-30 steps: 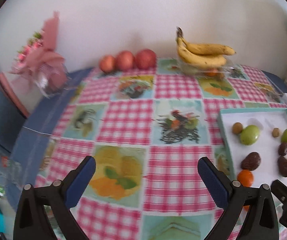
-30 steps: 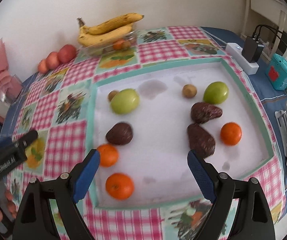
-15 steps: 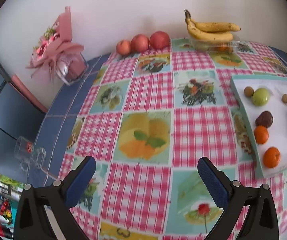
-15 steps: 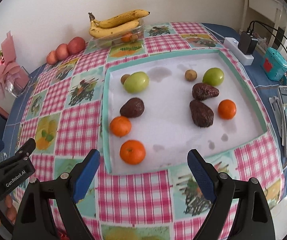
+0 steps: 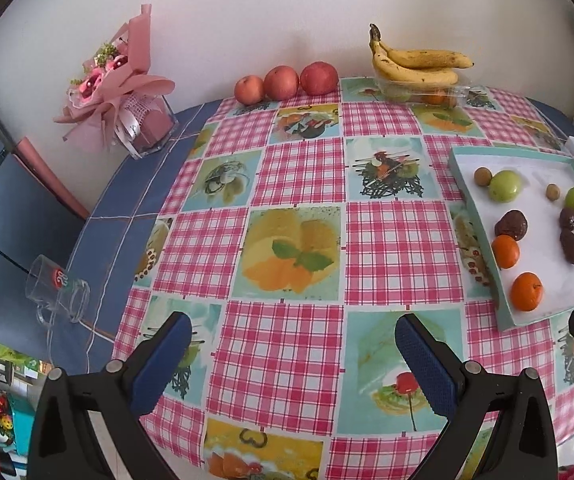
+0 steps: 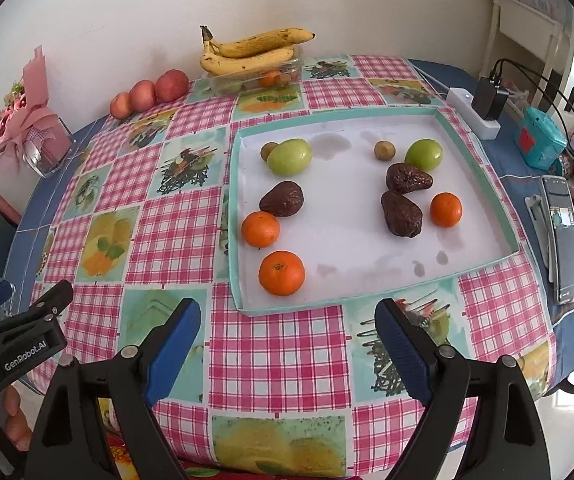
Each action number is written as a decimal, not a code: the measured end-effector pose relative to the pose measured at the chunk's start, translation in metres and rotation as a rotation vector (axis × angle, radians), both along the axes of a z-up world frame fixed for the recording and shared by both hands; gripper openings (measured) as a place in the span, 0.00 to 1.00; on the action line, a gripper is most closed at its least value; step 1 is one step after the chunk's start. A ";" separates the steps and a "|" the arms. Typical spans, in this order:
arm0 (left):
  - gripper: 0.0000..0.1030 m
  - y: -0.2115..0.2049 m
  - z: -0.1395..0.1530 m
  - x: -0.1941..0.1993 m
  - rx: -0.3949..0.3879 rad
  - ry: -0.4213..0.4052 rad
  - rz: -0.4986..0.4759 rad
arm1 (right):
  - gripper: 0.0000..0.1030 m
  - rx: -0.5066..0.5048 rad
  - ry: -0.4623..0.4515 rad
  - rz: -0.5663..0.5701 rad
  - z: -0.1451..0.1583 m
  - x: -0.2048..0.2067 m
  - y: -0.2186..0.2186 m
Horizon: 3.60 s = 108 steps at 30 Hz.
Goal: Organize fruits
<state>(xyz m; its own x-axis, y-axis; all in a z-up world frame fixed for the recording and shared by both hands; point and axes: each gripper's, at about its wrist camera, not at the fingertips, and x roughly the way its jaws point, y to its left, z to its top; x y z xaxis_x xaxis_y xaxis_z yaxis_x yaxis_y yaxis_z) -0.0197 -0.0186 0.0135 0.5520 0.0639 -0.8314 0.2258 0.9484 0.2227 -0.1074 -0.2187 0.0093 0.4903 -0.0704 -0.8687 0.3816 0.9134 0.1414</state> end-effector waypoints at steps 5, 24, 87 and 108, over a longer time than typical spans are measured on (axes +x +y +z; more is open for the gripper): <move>1.00 0.008 0.001 0.001 -0.022 -0.002 0.031 | 0.87 -0.015 -0.005 -0.009 0.001 0.000 0.000; 1.00 0.028 -0.018 0.012 -0.089 0.108 0.096 | 0.87 -0.029 -0.005 -0.035 -0.003 0.003 0.000; 1.00 0.010 -0.001 -0.001 0.030 -0.022 0.057 | 0.87 -0.060 -0.033 0.008 0.002 0.001 0.008; 1.00 0.010 0.000 -0.001 0.025 -0.017 0.053 | 0.87 -0.060 -0.032 0.008 0.002 0.001 0.008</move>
